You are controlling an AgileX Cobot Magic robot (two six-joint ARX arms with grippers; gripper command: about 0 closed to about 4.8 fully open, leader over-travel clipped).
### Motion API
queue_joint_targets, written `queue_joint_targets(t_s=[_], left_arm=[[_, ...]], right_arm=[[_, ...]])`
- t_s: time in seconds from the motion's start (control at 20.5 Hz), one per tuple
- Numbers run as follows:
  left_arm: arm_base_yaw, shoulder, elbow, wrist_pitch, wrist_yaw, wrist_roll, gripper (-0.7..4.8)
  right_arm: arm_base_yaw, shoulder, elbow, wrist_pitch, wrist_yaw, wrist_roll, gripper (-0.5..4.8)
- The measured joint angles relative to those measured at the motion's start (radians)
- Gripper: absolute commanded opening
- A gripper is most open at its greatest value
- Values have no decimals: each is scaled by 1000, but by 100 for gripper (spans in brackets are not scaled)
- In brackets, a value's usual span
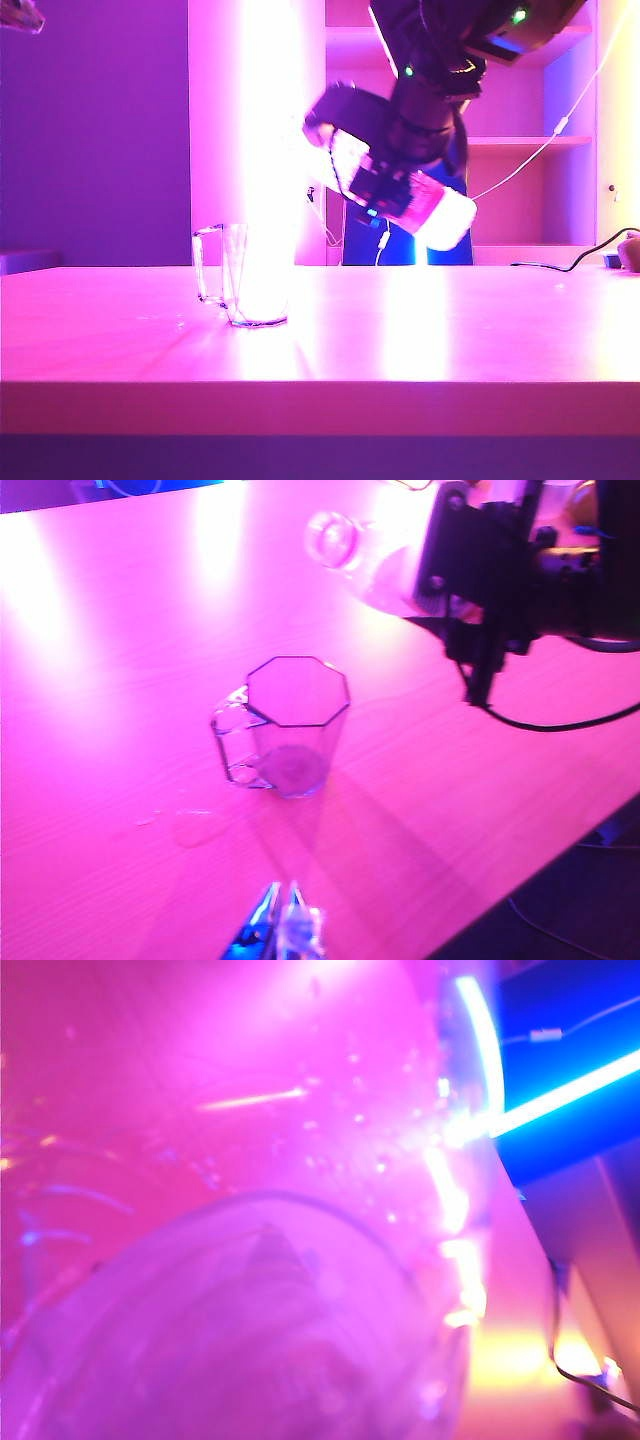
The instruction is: Pick up the mineral water bottle on the table and pour water into the mug until it's half full.
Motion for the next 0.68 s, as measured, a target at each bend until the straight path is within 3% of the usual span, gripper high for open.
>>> queue_joint_targets(t_s=[0.34, 0.68], left_arm=[[0, 0, 0, -10, -36, 0, -5], [0, 0, 0, -42, -36, 0, -5]], right_arm=[[0, 7, -1, -28, 80, -258, 238], [2, 6, -1, -29, 140, -388, 238]])
